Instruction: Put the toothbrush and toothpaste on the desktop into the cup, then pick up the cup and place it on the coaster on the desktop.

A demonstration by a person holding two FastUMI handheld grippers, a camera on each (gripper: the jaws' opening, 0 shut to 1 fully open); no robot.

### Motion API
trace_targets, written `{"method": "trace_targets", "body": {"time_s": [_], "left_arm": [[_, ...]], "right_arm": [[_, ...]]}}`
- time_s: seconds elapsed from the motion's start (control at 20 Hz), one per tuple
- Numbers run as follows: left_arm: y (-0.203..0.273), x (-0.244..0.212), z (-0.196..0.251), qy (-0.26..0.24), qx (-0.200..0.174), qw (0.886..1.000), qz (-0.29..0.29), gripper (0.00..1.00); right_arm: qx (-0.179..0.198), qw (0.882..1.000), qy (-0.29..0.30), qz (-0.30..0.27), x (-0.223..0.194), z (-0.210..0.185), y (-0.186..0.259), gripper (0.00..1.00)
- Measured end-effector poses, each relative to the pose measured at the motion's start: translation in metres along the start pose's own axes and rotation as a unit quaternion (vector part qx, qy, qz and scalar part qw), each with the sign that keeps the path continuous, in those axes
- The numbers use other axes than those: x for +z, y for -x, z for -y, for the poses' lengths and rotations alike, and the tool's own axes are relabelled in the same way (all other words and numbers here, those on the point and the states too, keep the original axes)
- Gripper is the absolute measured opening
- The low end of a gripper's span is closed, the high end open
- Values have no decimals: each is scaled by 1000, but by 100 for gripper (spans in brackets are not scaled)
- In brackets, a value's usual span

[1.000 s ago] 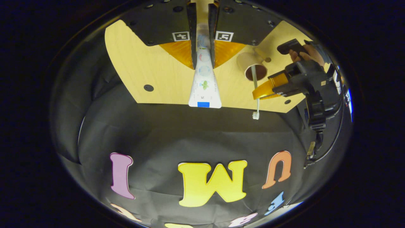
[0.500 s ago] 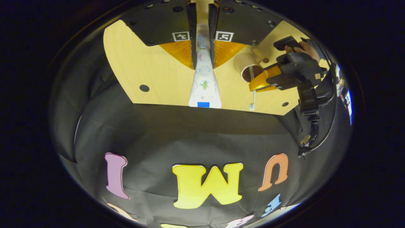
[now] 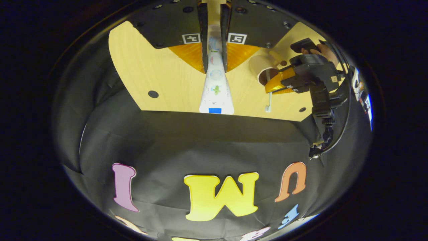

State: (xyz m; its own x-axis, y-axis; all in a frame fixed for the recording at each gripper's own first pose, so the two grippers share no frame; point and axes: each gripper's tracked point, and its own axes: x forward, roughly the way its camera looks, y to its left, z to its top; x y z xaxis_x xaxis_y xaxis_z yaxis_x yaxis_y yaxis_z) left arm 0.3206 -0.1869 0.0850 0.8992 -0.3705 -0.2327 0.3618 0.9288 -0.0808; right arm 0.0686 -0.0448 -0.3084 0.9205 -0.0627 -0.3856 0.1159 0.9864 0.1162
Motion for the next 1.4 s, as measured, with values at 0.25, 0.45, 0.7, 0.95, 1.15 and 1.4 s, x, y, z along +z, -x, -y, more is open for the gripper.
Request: {"method": "trace_targets", "body": {"time_s": [0.25,0.45,0.7,0.95,1.15,1.4], "left_arm": [[9,-3,-2,-16,7,1000,-17,15],[23,-6,-4,-20,12,999,-30,35],[53,-2,-10,-10,14,999,-27,55],[89,-7,-27,-11,36,999,-29,97],[112,-19,-44,-8,58,998,-38,98],[137,-32,-66,4,91,995,-48,98]], "right_arm": [[2,1000,-6,6,0,4,6,14],[5,1000,-7,17,5,5,11,14],[19,999,-8,42,20,-3,12,15],[56,996,-2,74,38,-36,12,14],[93,991,4,100,51,-67,7,14],[131,985,3,115,57,-100,-8,14]]}}
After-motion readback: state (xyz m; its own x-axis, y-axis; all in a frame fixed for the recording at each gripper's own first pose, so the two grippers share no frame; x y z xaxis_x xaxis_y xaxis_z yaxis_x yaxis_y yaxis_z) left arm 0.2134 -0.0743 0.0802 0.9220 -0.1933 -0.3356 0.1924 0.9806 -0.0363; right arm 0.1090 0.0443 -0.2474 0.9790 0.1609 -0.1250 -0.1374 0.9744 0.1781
